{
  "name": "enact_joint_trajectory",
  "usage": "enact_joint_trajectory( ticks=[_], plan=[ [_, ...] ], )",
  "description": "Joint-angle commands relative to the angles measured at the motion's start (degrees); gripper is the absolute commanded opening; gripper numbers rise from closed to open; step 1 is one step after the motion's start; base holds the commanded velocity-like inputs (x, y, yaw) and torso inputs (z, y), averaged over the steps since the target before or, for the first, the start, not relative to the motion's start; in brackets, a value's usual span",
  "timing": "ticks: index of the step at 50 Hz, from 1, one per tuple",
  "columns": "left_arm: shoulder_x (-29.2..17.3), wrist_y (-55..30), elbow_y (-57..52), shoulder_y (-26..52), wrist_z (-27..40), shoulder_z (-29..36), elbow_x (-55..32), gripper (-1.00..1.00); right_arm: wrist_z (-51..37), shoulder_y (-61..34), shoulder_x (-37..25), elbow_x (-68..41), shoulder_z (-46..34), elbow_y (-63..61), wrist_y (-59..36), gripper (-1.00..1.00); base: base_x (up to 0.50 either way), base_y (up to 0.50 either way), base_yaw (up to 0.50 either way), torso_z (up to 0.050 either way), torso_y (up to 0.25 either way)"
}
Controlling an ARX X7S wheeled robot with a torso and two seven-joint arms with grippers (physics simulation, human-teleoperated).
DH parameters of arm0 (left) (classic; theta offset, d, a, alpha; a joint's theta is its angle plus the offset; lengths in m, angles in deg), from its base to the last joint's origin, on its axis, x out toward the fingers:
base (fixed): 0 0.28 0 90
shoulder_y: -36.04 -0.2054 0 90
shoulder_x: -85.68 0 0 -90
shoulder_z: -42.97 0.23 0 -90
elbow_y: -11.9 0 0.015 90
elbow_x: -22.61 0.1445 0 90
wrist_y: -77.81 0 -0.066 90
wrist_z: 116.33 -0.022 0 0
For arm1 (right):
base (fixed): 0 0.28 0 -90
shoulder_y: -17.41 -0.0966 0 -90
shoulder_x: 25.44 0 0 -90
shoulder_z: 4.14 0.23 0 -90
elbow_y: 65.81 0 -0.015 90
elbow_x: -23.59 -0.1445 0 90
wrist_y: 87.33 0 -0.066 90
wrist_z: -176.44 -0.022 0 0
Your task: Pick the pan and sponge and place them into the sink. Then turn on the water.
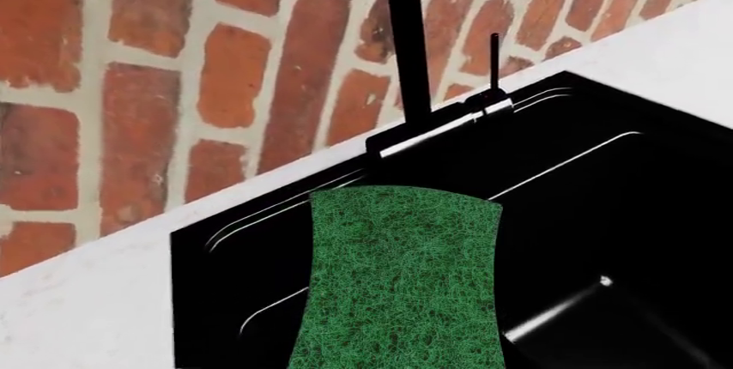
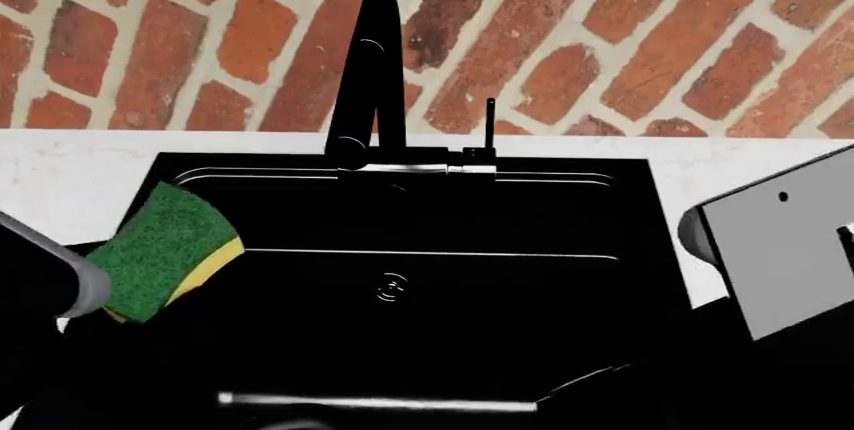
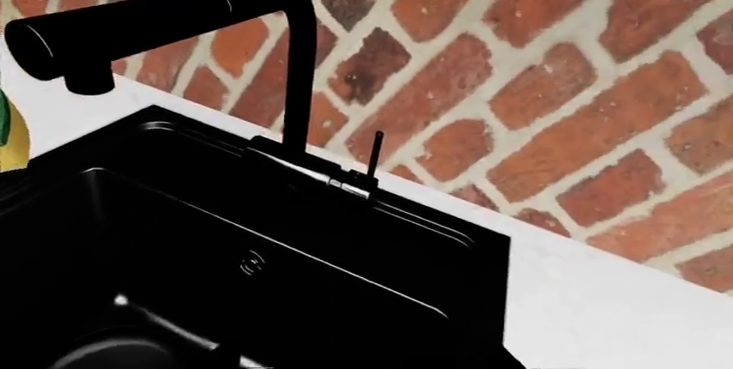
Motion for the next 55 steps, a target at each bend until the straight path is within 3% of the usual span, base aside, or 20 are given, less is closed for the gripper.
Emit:
enact_joint_trajectory(
  ticks=[1, 19, 55],
  plan=[
    [4.68, -2.89, 4.07, 6.34, -2.11, 6.67, 1.48, -1.0, -4.71, 0.56, -8.15, -0.16, 2.36, -4.44, 4.9, 1.0, 0.0, 0.0, 0.0, 0.0, 0.0],
    [13.01, -1.64, 13.63, 4.89, -5.85, 18.28, 7.64, -1.0, -8.63, 1.77, -13.64, -0.38, 3.37, -6.61, 12.57, 1.0, 0.0, 0.0, 0.0, 0.0, 0.0],
    [18.43, 10.38, 35.38, -0.11, -14.66, 26.81, 17.6, -1.0, -9.28, 5.05, -11.58, 1.35, 1.95, -6.17, 16.51, 1.0, 0.0, 0.0, 0.0, 0.0, 0.0]
  ],
)
